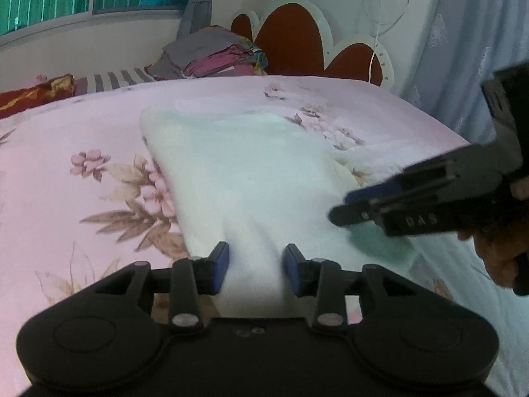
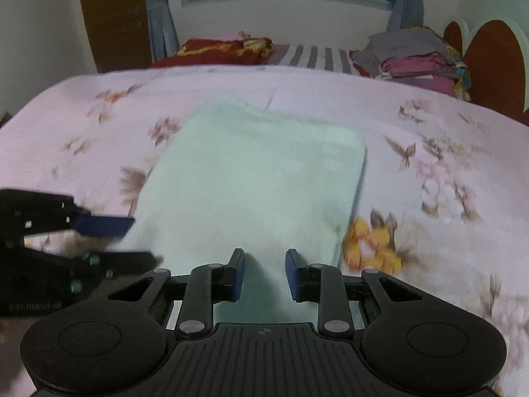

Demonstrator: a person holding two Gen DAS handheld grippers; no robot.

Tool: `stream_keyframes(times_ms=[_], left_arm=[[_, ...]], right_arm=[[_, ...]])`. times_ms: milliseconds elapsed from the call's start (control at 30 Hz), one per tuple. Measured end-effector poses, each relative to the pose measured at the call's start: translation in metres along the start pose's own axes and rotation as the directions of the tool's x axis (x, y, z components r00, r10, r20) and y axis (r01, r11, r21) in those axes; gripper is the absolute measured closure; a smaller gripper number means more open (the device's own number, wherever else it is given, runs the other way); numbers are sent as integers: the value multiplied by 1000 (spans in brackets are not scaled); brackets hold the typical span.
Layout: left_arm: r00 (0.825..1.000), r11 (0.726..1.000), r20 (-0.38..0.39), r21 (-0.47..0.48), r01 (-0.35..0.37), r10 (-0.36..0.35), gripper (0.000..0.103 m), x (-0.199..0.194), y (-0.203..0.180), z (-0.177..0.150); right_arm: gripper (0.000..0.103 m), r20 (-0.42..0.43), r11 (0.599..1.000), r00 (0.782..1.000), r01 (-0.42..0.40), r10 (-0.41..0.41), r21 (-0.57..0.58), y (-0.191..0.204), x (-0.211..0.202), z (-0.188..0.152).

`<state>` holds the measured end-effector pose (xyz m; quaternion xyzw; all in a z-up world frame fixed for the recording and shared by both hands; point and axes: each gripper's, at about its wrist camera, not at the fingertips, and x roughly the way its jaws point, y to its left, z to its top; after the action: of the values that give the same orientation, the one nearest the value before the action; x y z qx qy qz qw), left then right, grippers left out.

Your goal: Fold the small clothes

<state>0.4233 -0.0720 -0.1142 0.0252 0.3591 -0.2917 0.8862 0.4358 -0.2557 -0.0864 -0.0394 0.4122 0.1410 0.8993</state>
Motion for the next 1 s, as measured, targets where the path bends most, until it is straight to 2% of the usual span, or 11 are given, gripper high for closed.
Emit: stream_keyframes(times_ms=[233,500,533,600,633,667,700,800,833,933,1000], left_arm=[[999,999,-39,45,-8,10,64,-11,-16,-7],[996,999,-80,45,-23,26,60,-23,-22,-21],[996,998,-90,53,-18,23,54,-24,-23,-23],[993,998,-119,59,-19,26,25,-28,-24,-26],[993,999,-117,40,-23,28,12,-31,-21,-27],[996,1000,-84,5,-23,23,12,-39,-15,-26],[998,999,-65,-29,-12,10,12,-44,-8,-23],[1000,992,-7,-121,-28,27,17,-46,16,-6],[1000,986,2,-163,-25,26,19,-41,25,1],[999,949,34,-316,17,-6,28,-17,53,19],[1000,917,20,-400,4,4,28,2,66,26]], right_arm=[[75,-15,999,999,30,-30,29,1,-21,-30],[75,-28,996,999,29,-26,89,-7,-31,-51],[75,-29,995,999,24,-21,93,-9,-32,-53],[71,-25,994,1000,4,-1,105,-13,-33,-59],[63,-22,994,1000,-8,11,113,-16,-34,-61],[45,-23,992,1000,-4,7,130,-22,-35,-62],[35,-21,988,1000,0,4,156,-29,-37,-62],[35,113,945,990,-112,81,308,-61,-56,-57],[35,133,928,988,-125,83,350,-71,-57,-52],[35,127,899,985,-157,115,409,-87,-40,-31],[36,126,859,977,-212,173,466,-96,-20,-20]])
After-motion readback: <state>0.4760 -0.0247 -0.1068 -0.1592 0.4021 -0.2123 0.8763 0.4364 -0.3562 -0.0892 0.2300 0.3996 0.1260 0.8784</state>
